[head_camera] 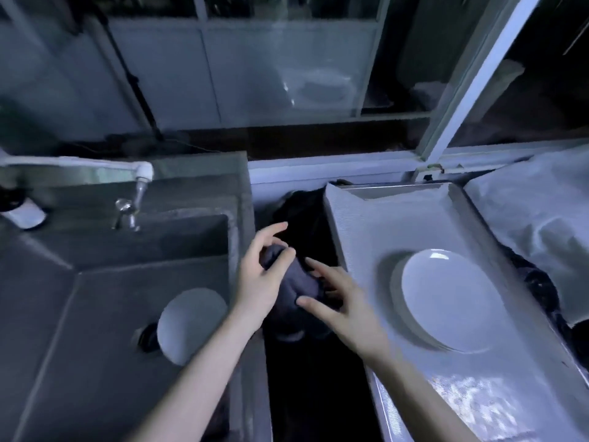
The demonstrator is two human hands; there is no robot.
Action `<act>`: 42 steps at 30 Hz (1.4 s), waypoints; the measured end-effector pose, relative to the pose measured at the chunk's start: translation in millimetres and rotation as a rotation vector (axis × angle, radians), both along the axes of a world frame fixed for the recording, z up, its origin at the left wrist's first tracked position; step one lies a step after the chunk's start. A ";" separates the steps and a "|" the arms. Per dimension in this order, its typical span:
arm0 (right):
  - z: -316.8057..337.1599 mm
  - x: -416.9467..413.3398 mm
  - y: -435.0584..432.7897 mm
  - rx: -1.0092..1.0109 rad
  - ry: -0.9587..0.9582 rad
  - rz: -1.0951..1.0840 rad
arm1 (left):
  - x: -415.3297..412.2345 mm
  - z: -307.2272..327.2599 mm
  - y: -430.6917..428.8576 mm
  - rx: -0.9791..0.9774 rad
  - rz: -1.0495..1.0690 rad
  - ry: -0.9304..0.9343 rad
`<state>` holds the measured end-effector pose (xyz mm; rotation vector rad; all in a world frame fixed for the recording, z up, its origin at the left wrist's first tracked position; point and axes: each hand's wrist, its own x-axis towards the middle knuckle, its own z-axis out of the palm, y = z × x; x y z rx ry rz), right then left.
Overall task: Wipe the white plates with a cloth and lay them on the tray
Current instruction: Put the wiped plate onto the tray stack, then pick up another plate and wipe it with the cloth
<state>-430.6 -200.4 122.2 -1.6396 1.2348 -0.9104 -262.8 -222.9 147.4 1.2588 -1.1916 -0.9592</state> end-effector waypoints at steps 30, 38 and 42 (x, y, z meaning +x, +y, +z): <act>-90.8 375.0 -75.4 0.441 0.083 -0.056 | 392.6 -139.8 35.9 0.362 0.069 -0.383; -186.3 336.5 -92.8 0.511 0.546 -0.005 | 386.6 -203.3 11.2 0.551 0.227 -0.504; -228.3 315.9 -95.4 0.616 0.700 0.059 | 368.4 -241.8 7.7 0.706 0.302 -0.466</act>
